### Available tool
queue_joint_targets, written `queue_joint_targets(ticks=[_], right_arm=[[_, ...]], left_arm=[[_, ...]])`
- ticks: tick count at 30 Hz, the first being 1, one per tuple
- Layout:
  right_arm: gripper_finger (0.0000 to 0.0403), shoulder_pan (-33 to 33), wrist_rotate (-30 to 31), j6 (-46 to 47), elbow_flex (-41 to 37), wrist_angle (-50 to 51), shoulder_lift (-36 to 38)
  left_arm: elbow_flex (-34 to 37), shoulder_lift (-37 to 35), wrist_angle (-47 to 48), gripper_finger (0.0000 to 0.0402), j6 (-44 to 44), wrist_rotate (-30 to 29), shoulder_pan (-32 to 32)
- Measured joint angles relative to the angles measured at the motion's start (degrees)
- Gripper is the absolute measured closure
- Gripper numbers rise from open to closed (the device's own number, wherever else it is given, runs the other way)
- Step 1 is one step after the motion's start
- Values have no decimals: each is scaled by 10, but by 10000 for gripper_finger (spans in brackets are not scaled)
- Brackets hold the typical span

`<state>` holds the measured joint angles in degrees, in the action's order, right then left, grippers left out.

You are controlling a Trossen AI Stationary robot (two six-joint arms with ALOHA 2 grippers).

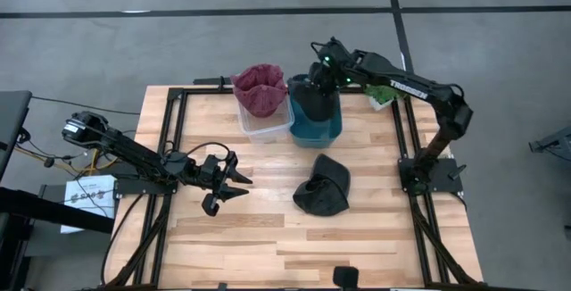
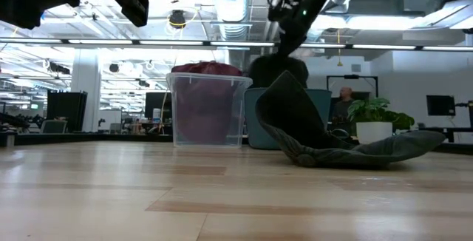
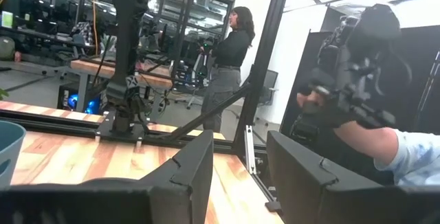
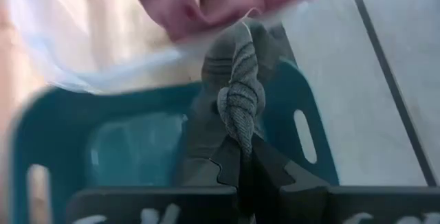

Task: Pick & Place hat
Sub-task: Put the right black cap into the blue bin

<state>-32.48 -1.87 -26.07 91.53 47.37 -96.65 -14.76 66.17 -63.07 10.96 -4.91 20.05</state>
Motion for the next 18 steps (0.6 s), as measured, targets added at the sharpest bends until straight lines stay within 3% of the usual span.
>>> queue_joint_targets(ticks=[18], right_arm=[[399, -29, -28, -54, 0, -80, -29]], left_arm=[[0, 0, 0, 266, -1, 0, 0]])
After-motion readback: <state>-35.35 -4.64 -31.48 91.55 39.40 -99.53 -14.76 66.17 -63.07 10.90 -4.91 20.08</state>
